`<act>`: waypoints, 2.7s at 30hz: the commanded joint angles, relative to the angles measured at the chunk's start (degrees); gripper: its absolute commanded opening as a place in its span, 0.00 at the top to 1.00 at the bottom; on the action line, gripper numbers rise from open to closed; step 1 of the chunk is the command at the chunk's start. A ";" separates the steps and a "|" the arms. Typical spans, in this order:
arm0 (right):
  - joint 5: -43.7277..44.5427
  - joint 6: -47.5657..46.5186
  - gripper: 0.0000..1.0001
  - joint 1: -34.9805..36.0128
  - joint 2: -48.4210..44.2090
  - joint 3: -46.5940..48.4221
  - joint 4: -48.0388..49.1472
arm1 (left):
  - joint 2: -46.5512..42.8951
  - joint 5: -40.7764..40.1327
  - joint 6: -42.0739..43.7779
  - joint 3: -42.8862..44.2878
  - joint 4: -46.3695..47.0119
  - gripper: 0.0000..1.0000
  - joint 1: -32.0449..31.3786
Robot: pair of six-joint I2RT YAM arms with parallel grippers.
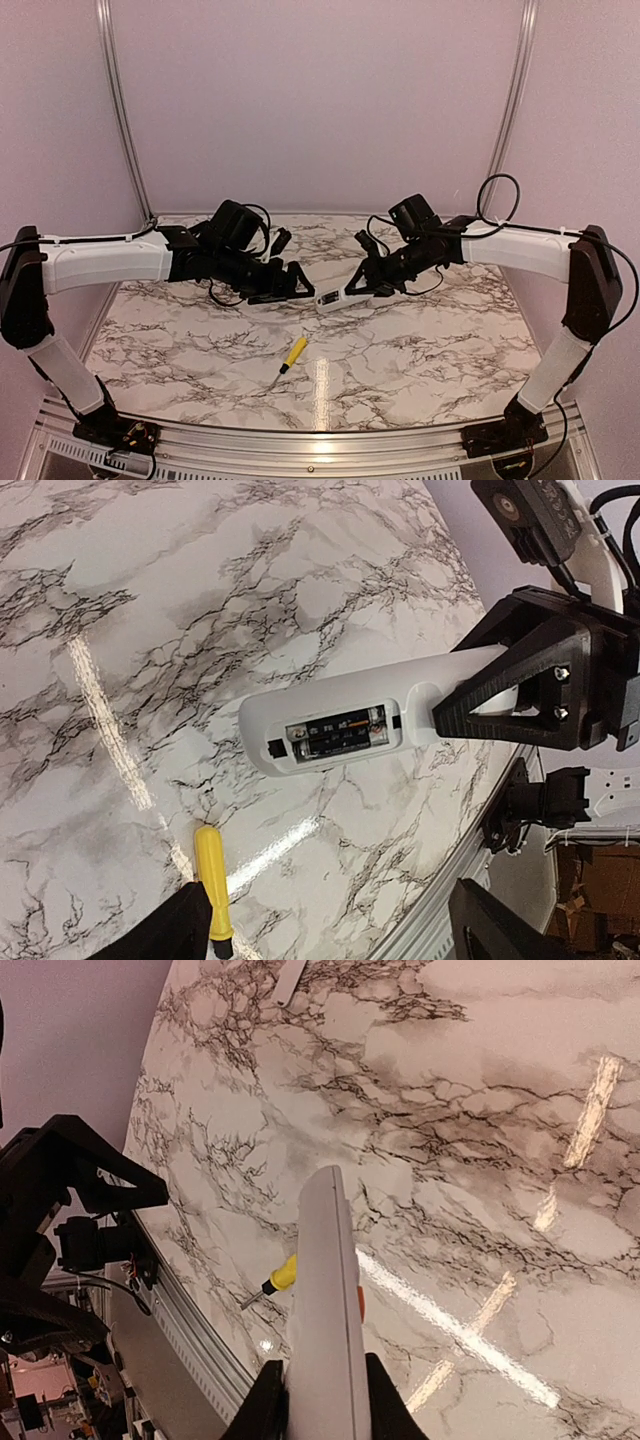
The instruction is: Unload the batteries from the remote control
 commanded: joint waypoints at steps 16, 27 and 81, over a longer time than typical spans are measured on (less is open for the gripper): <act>-10.21 -3.91 1.00 0.04 -3.59 -7.01 3.10 | -9.17 -11.71 9.81 -6.54 -9.17 0.10 -1.07; -16.99 -5.08 1.00 0.04 2.05 -8.01 3.39 | -16.19 -14.71 15.75 -12.05 -6.39 0.14 -1.10; -28.96 -1.37 1.00 8.31 6.68 2.36 7.50 | -7.81 -21.89 50.45 -8.44 2.04 0.17 -15.99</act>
